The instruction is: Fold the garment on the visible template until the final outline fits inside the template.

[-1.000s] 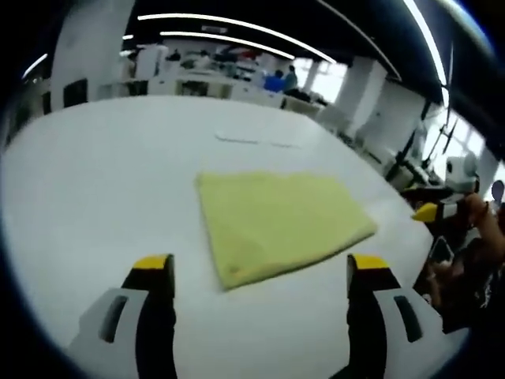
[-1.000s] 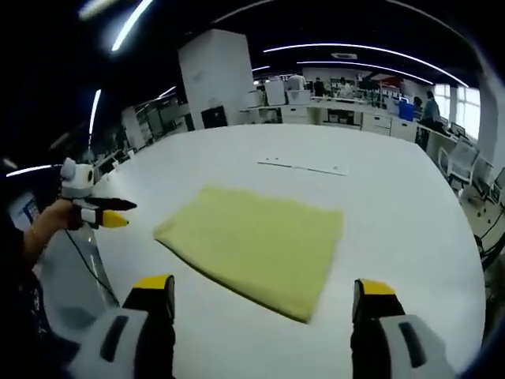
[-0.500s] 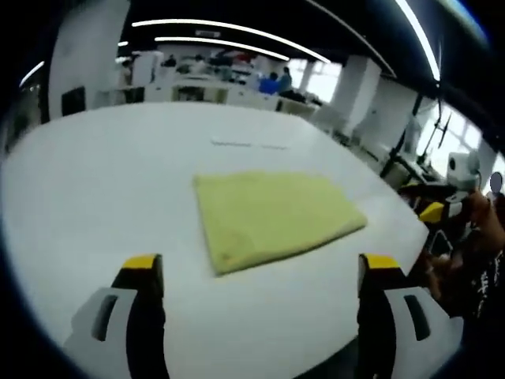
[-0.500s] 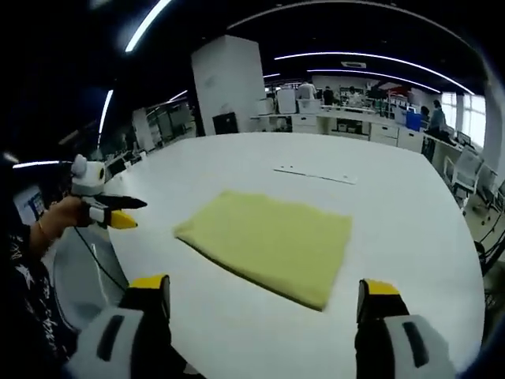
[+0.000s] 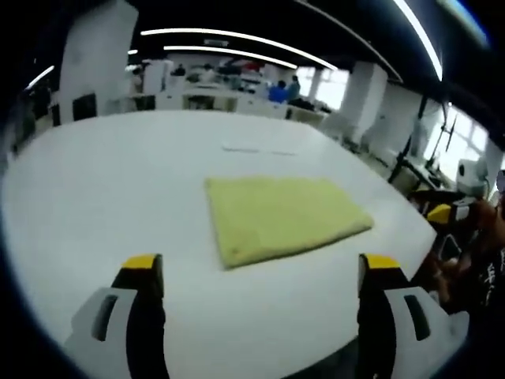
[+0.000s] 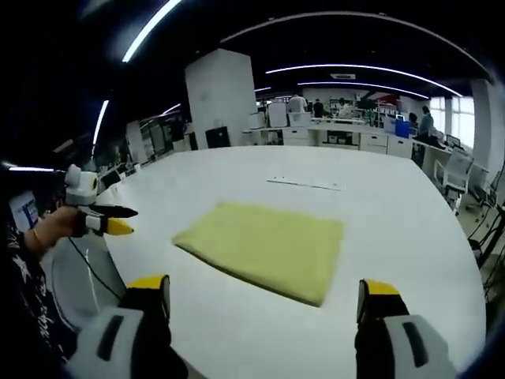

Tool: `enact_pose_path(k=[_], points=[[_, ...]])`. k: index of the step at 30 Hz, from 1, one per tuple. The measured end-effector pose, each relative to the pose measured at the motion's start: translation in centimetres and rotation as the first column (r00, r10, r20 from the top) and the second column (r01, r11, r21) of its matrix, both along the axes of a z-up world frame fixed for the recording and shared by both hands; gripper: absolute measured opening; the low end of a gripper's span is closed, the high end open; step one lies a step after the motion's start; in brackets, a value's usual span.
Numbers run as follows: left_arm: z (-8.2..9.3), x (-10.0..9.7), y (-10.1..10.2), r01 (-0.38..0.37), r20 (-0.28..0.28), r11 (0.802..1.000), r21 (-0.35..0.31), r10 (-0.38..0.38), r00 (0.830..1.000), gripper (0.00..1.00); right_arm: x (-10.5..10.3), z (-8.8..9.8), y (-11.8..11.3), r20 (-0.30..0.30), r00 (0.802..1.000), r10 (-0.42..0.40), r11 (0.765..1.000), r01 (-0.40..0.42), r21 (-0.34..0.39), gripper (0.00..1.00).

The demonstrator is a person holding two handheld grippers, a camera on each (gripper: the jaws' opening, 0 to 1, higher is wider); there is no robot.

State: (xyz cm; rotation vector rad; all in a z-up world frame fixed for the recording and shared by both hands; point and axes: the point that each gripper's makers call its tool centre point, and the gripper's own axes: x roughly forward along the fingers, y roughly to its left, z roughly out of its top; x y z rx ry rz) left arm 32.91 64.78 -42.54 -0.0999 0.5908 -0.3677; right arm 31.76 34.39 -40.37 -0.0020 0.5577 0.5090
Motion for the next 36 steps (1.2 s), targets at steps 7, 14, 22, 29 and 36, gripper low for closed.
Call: enact_pose_path(k=[7,14,22,29,36], points=[[-0.08,-0.24,0.31,-0.011,-0.005,1.0,0.002,0.011,1.0,0.99,-0.29,-0.59,-0.56,-0.015,1.0,-0.005,0.999,0.004,-0.036,0.99],[-0.03,-0.08,0.31,-0.002,-0.005,1.0,0.029,0.002,1.0,0.99,-0.41,-0.52,-0.6,-0.017,1.0,-0.004,0.999,0.003,-0.038,0.99],[-0.14,-0.22,0.34,-0.004,-0.012,1.0,0.027,0.004,1.0,0.99,-0.5,-0.5,-0.65,-0.017,1.0,-0.002,0.999,0.002,-0.045,0.99],[-0.3,-0.54,0.5,-0.002,-0.017,0.999,0.033,0.002,1.0,0.99,-0.52,-0.57,-0.58,-0.022,1.0,-0.006,0.999,0.005,-0.042,0.99],[-0.07,-0.55,0.27,0.002,-0.012,1.0,0.024,-0.002,1.0,0.99,-0.5,-0.41,-0.78,-0.026,1.0,-0.011,0.999,0.01,-0.046,0.99]])
